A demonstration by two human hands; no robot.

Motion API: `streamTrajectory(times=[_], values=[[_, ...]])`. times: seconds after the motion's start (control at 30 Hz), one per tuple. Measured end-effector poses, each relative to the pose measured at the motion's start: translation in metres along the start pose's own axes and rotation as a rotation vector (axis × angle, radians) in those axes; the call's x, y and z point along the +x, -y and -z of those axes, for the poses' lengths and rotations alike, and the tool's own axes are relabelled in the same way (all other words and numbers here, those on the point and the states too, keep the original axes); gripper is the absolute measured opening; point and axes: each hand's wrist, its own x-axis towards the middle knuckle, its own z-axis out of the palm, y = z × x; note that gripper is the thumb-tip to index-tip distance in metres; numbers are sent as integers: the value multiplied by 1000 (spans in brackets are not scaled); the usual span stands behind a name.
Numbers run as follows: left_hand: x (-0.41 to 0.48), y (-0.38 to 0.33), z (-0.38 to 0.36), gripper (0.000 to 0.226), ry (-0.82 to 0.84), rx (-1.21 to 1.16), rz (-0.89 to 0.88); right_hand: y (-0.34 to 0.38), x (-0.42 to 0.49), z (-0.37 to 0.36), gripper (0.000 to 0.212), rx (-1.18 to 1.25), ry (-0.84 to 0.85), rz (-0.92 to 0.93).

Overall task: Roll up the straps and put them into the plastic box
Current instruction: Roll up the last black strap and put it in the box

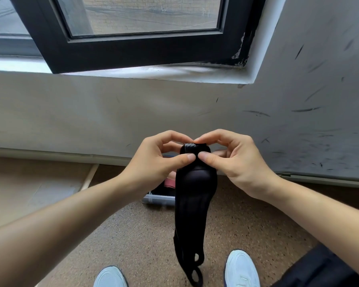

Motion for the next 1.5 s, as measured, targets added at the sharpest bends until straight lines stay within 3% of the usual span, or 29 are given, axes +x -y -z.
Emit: streamTrajectory(times=[0.17,0.3,0.47,0.63,0.73,0.9,1.0,1.23,1.37,1.5], values=[[0,-3,3,21,123,-19,208,-4,2,3,20,-123,-15,69],[2,-2,5,39,122,-35,218,-7,4,3,25,-183,17,146],[1,0,4,42,90,-63,207,-5,4,5,21,-215,54,157],[0,2,7,27,75,-38,116,1,0,4,13,-174,65,111],[1,5,8,32,45,14,24,2,2,7,19,-102,28,10],[3,7,8,32,20,75,-148,6,6,8,20,-163,117,-124],[6,7,8,32,-12,182,-222,11,7,6,28,-53,141,-186],[4,10,3,39,-50,325,-341,12,4,3,30,127,82,-218],[5,4,5,35,-62,408,-178,12,3,5,25,128,32,-187],[0,-7,1,27,93,74,155,7,3,6,23,89,-6,-132]])
